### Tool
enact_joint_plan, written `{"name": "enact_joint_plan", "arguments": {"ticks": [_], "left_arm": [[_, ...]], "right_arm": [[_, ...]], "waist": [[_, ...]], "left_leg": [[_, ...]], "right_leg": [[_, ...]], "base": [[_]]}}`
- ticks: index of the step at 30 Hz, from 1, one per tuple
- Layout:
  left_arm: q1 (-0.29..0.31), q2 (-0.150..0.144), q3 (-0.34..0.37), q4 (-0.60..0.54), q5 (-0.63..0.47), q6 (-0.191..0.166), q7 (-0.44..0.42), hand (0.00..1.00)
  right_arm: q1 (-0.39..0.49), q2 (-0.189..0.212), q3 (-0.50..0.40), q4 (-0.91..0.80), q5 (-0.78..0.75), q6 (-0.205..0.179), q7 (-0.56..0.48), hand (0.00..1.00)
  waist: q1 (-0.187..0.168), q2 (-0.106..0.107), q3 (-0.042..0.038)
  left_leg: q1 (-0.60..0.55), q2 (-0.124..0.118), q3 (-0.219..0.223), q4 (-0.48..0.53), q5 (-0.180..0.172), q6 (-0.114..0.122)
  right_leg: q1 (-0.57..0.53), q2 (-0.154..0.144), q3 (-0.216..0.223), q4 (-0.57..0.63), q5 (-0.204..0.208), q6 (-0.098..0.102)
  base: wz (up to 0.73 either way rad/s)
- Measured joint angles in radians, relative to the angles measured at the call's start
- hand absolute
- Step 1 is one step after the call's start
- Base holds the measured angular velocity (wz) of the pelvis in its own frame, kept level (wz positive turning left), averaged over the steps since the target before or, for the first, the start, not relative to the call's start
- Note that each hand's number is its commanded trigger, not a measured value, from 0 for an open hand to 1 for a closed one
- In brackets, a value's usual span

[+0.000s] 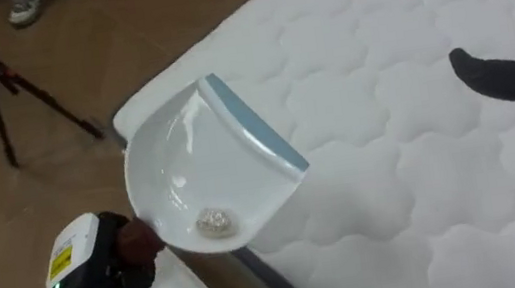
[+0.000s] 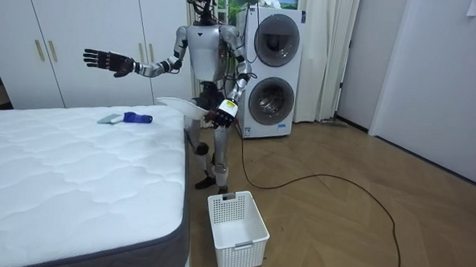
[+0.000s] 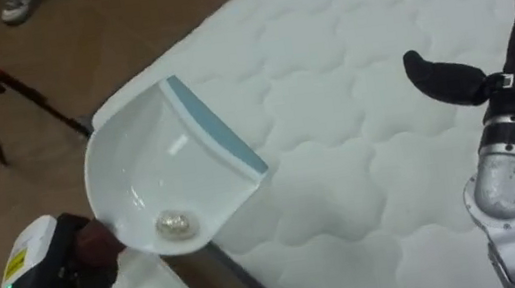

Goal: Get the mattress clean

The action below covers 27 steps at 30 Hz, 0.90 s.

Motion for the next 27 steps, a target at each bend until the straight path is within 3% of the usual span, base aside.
{"name": "enact_joint_plan", "arguments": {"ticks": [1,2,3,4,5,8,11,13,15,17,18,20,21,22,23,24,25,26,27], "left_arm": [[-0.009,-0.002,0.002,0.000,-0.001,-0.003,-0.008,1.00],[-0.027,-0.007,-0.003,0.003,0.001,-0.002,-0.010,1.00],[-0.035,-0.010,-0.008,0.004,0.001,-0.001,-0.010,1.00],[-0.041,-0.025,-0.010,0.004,0.001,-0.001,-0.009,1.00],[-0.046,-0.036,-0.012,0.004,0.002,-0.001,-0.009,1.00],[-0.037,-0.035,-0.006,0.004,0.003,-0.002,-0.005,1.00],[-0.035,-0.034,0.015,0.004,0.006,-0.003,-0.005,1.00],[-0.032,-0.035,0.029,0.004,0.006,-0.008,-0.005,1.00],[-0.032,-0.037,0.036,0.004,0.002,-0.013,-0.005,1.00],[-0.032,-0.038,0.033,0.005,0.002,-0.022,-0.005,1.00],[-0.032,-0.039,0.032,0.009,0.002,-0.025,-0.005,1.00],[-0.032,-0.038,0.030,0.014,0.004,-0.034,-0.003,1.00],[-0.033,-0.038,0.031,0.014,0.003,-0.038,-0.001,1.00],[-0.033,-0.039,0.032,0.016,0.003,-0.041,0.008,1.00],[-0.034,-0.039,0.032,0.036,0.002,-0.042,0.016,1.00],[-0.034,-0.037,0.033,0.044,0.002,-0.041,0.016,1.00],[-0.034,-0.030,0.029,0.057,0.001,-0.041,0.016,1.00],[-0.035,-0.020,0.018,0.064,-0.001,-0.041,0.014,1.00],[-0.035,-0.017,0.016,0.064,-0.001,-0.041,0.013,1.00]], "right_arm": [[-0.001,0.000,0.000,-0.009,0.005,0.000,0.015,0.00],[-0.004,0.002,-0.004,-0.007,0.018,0.001,0.022,0.00],[-0.003,0.002,-0.009,-0.003,0.020,0.002,0.028,0.00],[-0.005,0.002,-0.022,0.003,0.022,0.004,0.036,0.00],[0.002,0.002,-0.039,0.008,0.022,0.004,0.036,0.00],[0.014,0.003,-0.047,0.013,0.020,0.005,0.038,0.00],[0.014,0.004,-0.047,0.011,0.016,0.002,0.038,0.00],[0.014,0.005,-0.047,0.004,0.016,-0.001,0.037,0.00],[0.015,0.007,-0.047,0.001,0.016,-0.002,0.036,0.00],[0.031,0.013,-0.044,0.009,0.017,-0.002,0.024,0.00],[0.031,0.013,-0.040,0.014,0.017,-0.001,0.023,0.00],[0.030,0.017,-0.031,0.019,0.017,-0.001,0.025,0.00],[0.029,0.019,-0.032,0.019,0.016,-0.002,0.025,0.00],[0.029,0.028,-0.033,0.019,0.012,-0.002,0.027,0.00],[0.034,0.048,-0.033,0.020,0.004,-0.003,0.034,0.00],[0.039,0.058,-0.033,0.023,-0.005,-0.003,0.035,0.00],[0.053,0.076,-0.033,0.031,-0.019,-0.002,0.033,0.00],[0.069,0.090,-0.031,0.039,-0.022,-0.003,0.024,0.00],[0.074,0.095,-0.031,0.044,-0.022,-0.003,0.019,0.00]], "waist": [[-0.001,0.014,-0.0018],[-0.006,0.014,0.0060],[-0.013,0.007,0.0038],[-0.026,0.002,0.0027],[-0.038,0.001,0.0026],[-0.015,0.002,0.0002],[0.004,0.001,-0.0017],[0.011,-0.002,-0.0040],[0.032,0.006,-0.0075],[0.029,0.015,-0.0117],[0.032,0.015,-0.0119],[0.031,0.020,-0.0103],[0.023,0.022,-0.0093],[0.021,0.029,-0.0058],[0.004,0.042,-0.0019],[-0.005,0.048,0.0006],[-0.042,0.050,0.0026],[-0.073,0.042,0.0025],[-0.084,0.039,0.0030]], "left_leg": [[0.008,0.036,0.012,0.032,-0.051,-0.028],[0.005,0.012,-0.013,0.004,-0.060,-0.026],[0.004,-0.014,-0.057,-0.015,-0.058,-0.022],[0.005,-0.072,-0.146,-0.072,-0.049,-0.008],[0.004,-0.110,-0.189,-0.109,-0.033,0.003],[0.012,-0.141,-0.221,-0.135,-0.006,0.019],[0.005,-0.164,-0.258,-0.162,0.023,0.019],[-0.001,-0.178,-0.267,-0.187,0.049,0.023],[-0.017,-0.172,-0.237,-0.180,0.055,0.024],[-0.018,-0.138,-0.140,-0.163,0.048,0.039],[-0.013,-0.140,-0.142,-0.166,0.047,0.040],[0.010,-0.165,-0.197,-0.176,0.049,0.050],[0.010,-0.177,-0.226,-0.176,0.046,0.055],[0.011,-0.205,-0.302,-0.186,0.055,0.061],[0.023,-0.218,-0.372,-0.205,0.071,0.059],[0.028,-0.227,-0.410,-0.210,0.079,0.056],[0.033,-0.247,-0.485,-0.213,0.092,0.050],[0.032,-0.269,-0.548,-0.211,0.100,0.043],[0.029,-0.281,-0.574,-0.206,0.101,0.042]], "right_leg": [[0.016,-0.005,-0.048,0.030,-0.009,0.017],[0.009,-0.012,-0.066,0.078,-0.021,0.034],[-0.004,-0.020,-0.057,0.101,-0.028,0.033],[-0.028,-0.031,-0.041,0.135,-0.033,0.025],[-0.043,-0.048,-0.035,0.158,-0.036,0.022],[-0.045,-0.062,0.022,0.169,-0.039,0.026],[-0.035,-0.060,0.022,0.145,-0.035,0.033],[-0.034,-0.063,0.014,0.125,-0.032,0.046],[-0.030,-0.063,-0.009,0.116,-0.030,0.050],[-0.020,-0.073,-0.040,0.156,-0.032,0.051],[-0.028,-0.082,-0.031,0.188,-0.033,0.050],[-0.077,-0.115,0.058,0.324,-0.034,0.047],[-0.099,-0.112,0.103,0.350,-0.042,0.040],[-0.155,-0.074,0.194,0.371,-0.057,0.023],[-0.194,-0.035,0.242,0.356,-0.061,0.015],[-0.210,-0.016,0.257,0.342,-0.060,0.013],[-0.245,0.018,0.303,0.308,-0.051,0.010],[-0.279,0.048,0.372,0.267,-0.031,0.013],[-0.300,0.058,0.409,0.250,-0.017,0.014]], "base": [[0.49],[0.58],[0.77],[0.96],[0.96],[0.57],[0.50],[0.39],[0.27],[0.53],[0.28],[0.35],[0.45],[0.47],[0.58],[1.00],[1.34],[1.37],[1.28]]}}
